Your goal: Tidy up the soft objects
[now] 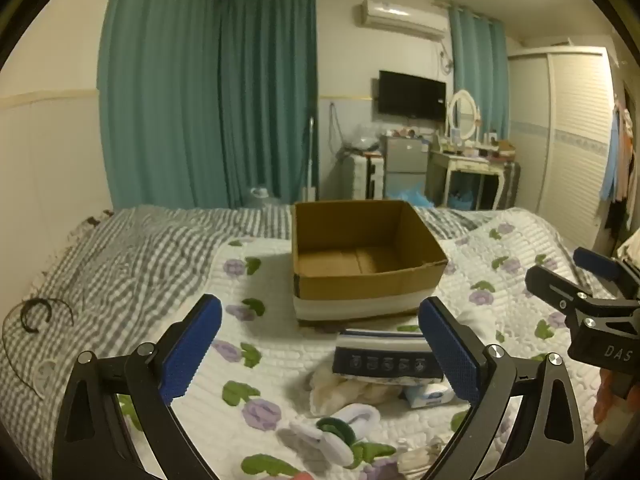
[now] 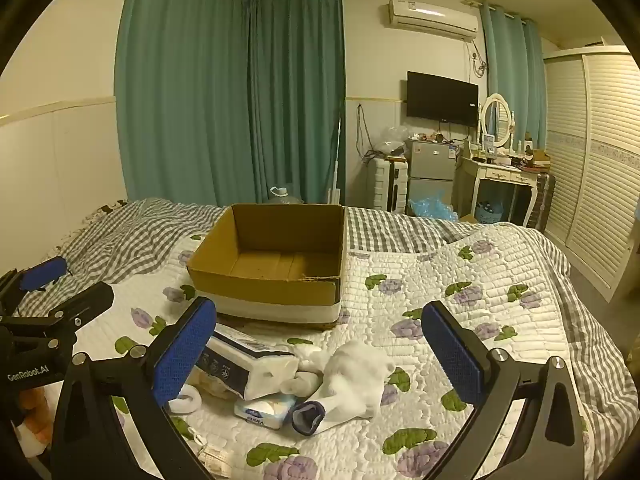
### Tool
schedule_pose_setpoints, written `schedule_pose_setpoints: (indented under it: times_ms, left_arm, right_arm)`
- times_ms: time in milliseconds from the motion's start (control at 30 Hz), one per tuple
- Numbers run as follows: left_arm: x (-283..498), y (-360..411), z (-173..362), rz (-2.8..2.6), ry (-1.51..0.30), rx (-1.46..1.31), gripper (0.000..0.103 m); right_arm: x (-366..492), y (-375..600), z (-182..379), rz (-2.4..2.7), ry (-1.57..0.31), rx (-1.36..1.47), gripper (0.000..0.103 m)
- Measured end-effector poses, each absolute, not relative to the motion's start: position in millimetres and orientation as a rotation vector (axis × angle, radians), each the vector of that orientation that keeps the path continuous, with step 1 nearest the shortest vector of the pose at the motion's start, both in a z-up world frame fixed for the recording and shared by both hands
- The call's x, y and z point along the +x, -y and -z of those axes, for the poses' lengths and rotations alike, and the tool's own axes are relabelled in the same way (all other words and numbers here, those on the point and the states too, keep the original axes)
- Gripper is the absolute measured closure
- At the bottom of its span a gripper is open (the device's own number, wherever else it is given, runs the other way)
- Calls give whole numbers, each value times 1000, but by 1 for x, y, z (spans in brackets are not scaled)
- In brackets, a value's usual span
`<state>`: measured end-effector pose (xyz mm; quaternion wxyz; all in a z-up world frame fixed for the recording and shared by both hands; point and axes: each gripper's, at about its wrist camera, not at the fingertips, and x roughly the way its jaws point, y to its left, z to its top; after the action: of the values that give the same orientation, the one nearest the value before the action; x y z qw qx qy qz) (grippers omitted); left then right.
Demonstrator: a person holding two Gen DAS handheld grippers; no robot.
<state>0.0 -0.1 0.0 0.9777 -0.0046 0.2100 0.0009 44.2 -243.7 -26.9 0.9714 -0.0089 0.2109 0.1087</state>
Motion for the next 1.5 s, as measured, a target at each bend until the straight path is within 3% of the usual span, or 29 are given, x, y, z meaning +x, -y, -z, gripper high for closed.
schedule_pose_setpoints:
  times_ms: [1500]
  left_arm:
    - [0,1,-1,14,-416,1,2]
  right_arm:
    - [45,242,31,-204,-430,-43,0]
